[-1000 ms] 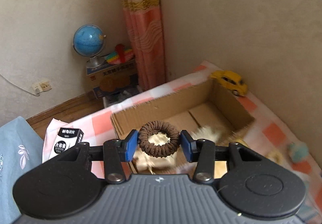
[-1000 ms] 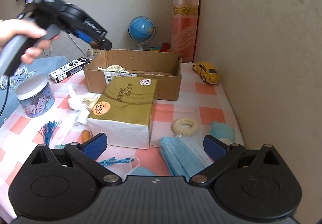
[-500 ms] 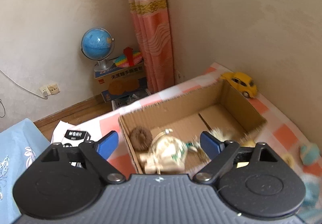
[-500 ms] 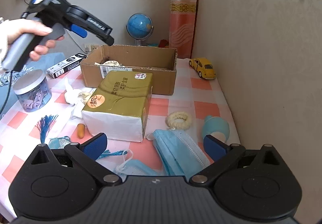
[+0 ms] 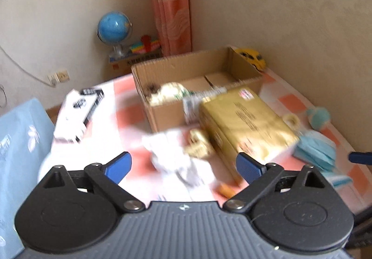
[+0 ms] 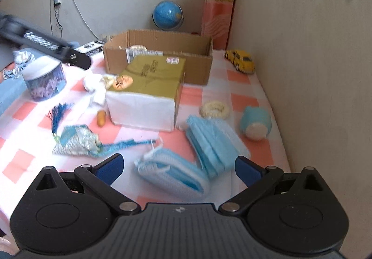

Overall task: Organize soft objects
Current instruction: 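Move the left gripper to the blue sachet while the right gripper approaches the blue masks, then grasp the blue tasseled sachet with the left gripper while the right gripper grasps a blue face mask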

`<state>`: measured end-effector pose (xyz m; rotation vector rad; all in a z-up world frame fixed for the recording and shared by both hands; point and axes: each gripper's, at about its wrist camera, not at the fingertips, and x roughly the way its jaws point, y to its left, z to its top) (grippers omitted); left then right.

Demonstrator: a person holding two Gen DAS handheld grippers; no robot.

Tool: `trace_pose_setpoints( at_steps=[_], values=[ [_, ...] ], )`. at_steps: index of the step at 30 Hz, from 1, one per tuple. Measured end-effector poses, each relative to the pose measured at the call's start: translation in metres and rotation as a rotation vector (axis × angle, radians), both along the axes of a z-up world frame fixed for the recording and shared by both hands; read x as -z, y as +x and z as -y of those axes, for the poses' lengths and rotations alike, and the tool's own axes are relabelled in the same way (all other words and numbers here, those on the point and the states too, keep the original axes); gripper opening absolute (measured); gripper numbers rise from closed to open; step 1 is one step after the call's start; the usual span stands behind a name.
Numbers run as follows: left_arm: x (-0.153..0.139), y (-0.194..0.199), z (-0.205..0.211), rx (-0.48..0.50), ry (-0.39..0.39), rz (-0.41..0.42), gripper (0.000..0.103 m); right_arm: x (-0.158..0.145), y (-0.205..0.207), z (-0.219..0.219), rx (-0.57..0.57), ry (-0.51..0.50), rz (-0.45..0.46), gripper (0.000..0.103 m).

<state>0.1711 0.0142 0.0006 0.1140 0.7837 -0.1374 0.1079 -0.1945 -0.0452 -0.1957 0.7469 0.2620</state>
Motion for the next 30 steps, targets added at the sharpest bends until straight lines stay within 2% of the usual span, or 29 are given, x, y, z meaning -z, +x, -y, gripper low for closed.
trace_pose_setpoints(
  at_steps=[6,15,18,23,30],
  values=[
    [0.015,-0.014,0.008,-0.004,-0.040,-0.045,0.097,0.002,-0.005,0.001,-0.009,-0.031,0.018,0.103],
    [0.030,-0.022,0.024,0.042,-0.016,-0.085,0.097,0.010,-0.018,-0.008,-0.169,0.056,-0.088,0.103],
    [0.032,-0.023,0.028,0.062,-0.011,-0.092,0.097,0.008,-0.026,-0.014,-0.213,0.061,-0.090,0.103],
    [0.045,-0.021,0.040,0.083,-0.016,-0.115,0.097,0.018,-0.023,-0.013,-0.171,0.022,-0.091,0.103],
    [0.065,-0.021,0.042,0.052,0.040,-0.123,0.097,0.028,-0.022,-0.006,-0.154,0.001,-0.102,0.103]
  ],
)
